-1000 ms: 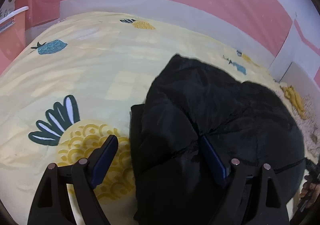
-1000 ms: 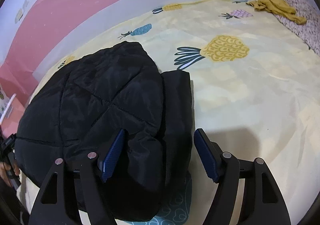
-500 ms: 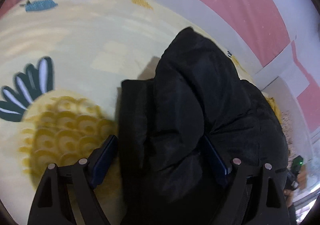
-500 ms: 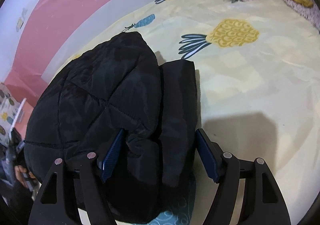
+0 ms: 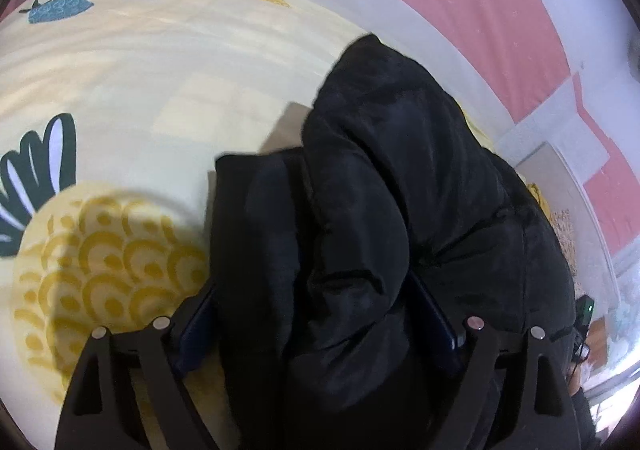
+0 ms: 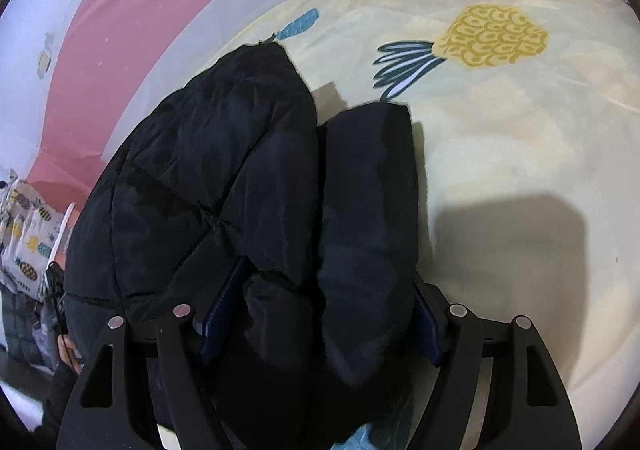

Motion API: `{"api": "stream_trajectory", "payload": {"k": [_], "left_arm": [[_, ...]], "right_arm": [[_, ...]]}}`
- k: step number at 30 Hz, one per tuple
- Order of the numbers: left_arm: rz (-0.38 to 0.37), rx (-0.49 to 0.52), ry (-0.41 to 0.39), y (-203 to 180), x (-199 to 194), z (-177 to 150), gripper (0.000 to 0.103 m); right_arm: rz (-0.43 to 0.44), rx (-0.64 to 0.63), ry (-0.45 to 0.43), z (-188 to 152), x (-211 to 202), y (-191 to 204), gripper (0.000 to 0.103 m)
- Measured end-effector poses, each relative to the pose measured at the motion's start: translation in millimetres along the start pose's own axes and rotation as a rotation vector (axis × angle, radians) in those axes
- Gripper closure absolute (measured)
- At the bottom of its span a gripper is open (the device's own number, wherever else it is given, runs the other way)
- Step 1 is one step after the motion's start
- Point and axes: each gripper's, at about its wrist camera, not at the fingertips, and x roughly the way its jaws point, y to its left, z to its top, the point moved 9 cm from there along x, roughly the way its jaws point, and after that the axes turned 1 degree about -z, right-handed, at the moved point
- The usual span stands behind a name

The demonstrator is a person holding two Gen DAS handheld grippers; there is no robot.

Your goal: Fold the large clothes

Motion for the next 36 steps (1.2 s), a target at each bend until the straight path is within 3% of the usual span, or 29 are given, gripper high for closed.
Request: {"api": "stream_trajectory", "payload": {"k": [8, 10, 11, 12, 17, 21, 23, 36], "left_arm": [[0.014, 0.031, 0.034, -4, 13, 9, 0.014], [0.013, 0.032, 0.037, -6, 13, 9, 0.014], [0.012, 0.031, 0.036, -6, 13, 8, 0.015], [0.011, 0.032, 0.037, -8, 13, 9, 0.019], [0.014, 0.071, 0.037, -21, 17, 11, 0.039], [0.077, 0.117, 0.024, -35, 7, 15, 0.065], [0.109, 0.131, -0.002, -42, -4, 18, 0.070], [0.137, 0.166, -0.122, -69, -79, 19, 0.076]], "right_arm": [[0.024, -0.013, 0.007, 16, 19, 2, 0.030], [0.033, -0.014, 0.011, 18, 20, 4, 0.035], [0.042, -0.014, 0.013, 17, 19, 5, 0.043], [0.046, -0.017, 0.013, 15, 17, 8, 0.050], [0.018, -0.052, 0.003, 14, 16, 15, 0.061], [-0.008, -0.072, -0.013, 17, 6, 25, 0.072], [-0.020, -0.080, -0.030, 16, -4, 32, 0.074], [0.024, -0.131, -0.131, 11, -65, 70, 0.079]]}}
